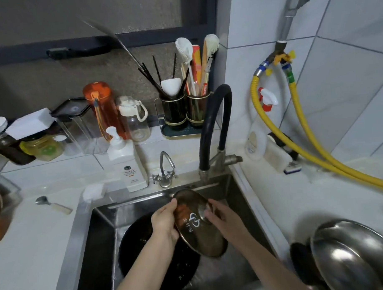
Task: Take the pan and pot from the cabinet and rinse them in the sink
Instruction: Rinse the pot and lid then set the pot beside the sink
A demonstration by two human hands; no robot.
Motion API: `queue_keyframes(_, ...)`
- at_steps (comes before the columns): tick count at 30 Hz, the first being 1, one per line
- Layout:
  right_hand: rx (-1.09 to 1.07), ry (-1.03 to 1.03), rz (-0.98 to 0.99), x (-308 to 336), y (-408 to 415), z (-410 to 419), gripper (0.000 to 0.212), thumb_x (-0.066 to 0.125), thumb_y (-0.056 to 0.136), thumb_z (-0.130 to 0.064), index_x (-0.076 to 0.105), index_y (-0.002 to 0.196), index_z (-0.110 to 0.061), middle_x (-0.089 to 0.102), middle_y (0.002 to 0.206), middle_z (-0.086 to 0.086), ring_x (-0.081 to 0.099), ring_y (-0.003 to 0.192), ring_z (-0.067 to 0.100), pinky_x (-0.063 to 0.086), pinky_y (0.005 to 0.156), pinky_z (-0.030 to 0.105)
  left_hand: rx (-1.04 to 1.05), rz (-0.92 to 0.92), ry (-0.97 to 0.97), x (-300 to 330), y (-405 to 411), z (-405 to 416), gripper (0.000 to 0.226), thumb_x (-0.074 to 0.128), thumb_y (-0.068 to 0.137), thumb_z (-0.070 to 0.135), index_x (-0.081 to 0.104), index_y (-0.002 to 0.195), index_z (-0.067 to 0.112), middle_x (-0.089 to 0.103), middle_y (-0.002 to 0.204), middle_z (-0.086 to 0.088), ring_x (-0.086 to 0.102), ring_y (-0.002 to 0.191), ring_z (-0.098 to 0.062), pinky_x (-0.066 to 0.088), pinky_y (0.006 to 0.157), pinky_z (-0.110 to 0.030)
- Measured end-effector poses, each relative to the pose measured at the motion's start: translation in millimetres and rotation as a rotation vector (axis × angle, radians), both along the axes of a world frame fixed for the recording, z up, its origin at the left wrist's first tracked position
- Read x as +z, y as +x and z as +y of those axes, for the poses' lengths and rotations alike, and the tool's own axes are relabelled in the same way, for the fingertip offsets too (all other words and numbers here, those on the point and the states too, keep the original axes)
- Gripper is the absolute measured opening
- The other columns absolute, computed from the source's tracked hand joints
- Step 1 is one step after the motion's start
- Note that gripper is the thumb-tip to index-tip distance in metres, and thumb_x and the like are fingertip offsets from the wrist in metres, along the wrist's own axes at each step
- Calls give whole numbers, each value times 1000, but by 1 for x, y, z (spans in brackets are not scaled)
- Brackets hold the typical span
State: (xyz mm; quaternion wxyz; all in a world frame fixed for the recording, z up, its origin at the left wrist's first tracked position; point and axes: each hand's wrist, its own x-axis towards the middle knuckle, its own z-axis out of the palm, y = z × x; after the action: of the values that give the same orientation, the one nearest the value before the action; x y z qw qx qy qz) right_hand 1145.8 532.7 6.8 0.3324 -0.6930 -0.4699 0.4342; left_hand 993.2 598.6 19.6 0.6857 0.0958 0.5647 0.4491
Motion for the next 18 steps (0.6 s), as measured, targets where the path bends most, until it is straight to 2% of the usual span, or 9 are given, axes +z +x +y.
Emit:
queue_keyframes(3, -42, -9, -44, -5, -12, -8, 46, 61, 88, -31, 52, 132, -22, 61, 124, -1, 56, 115, 14, 41, 102, 27, -24, 12, -41, 0, -8, -8, 10, 57, 90, 2, 62, 83, -1, 68, 56, -12, 64, 40, -20, 56, 40, -34)
queue_keyframes(6, -83, -24, -98, -2, -19, -11, 40, 56, 92, -30, 55, 130, -19, 62, 126, 3, 57, 114, 15, 38, 90, 18, -83, 44, -72, -1, -18, -17, 10, 57, 90, 3, 61, 81, 3, 66, 52, -8, 62, 36, -16, 52, 35, -27)
queue_keyframes(9, -65, 8, -135, 9, -27, -13, 39, 51, 95, -30, 54, 131, -16, 61, 127, 4, 56, 116, 17, 35, 86, 15, -137, 17, -61, 3, -29, -24, 7, 53, 94, 6, 58, 91, 5, 64, 72, -11, 63, 48, -19, 52, 37, -25)
queue_keyframes(11, -64, 6, -165, 12, -31, -14, 40, 49, 96, -30, 53, 132, -14, 60, 129, 7, 56, 118, 18, 34, 84, 13, -195, 41, -25, 9, -33, -28, 13, 51, 95, 10, 58, 85, 7, 63, 70, -10, 61, 53, -19, 54, 42, -26)
queue_keyframes(14, -73, 14, -189, 15, -37, -17, 41, 50, 96, -29, 53, 133, -13, 59, 130, 8, 54, 120, 19, 34, 86, 14, -351, 240, 65, 14, -41, -32, 14, 53, 93, 17, 62, 84, 12, 64, 75, -8, 56, 63, -18, 48, 60, -28)
queue_keyframes(18, -89, 37, -206, 21, -42, -21, 40, 51, 95, -28, 53, 132, -13, 59, 131, 8, 54, 119, 18, 34, 88, 16, -442, 379, 135, 17, -52, -31, 18, 57, 87, 14, 71, 83, 3, 68, 85, -18, 62, 76, -30, 48, 78, -39)
